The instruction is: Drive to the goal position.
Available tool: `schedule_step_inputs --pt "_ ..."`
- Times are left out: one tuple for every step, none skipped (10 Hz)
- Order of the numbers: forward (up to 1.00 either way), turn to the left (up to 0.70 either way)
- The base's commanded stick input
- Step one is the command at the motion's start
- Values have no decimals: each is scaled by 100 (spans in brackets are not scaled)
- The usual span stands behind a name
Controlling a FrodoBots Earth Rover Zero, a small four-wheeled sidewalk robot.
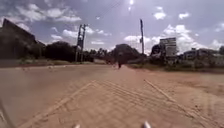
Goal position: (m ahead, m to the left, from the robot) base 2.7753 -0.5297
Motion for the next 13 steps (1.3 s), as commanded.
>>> schedule_step_inputs --pt "50 0" --pt "50 -26" --pt "50 -50" --pt "50 -50" --pt "50 -50" --pt "50 -50" --pt "50 -48" --pt "50 -23" --pt "50 0" --pt "50 0" --pt "50 0" --pt "50 0" --pt "50 0"
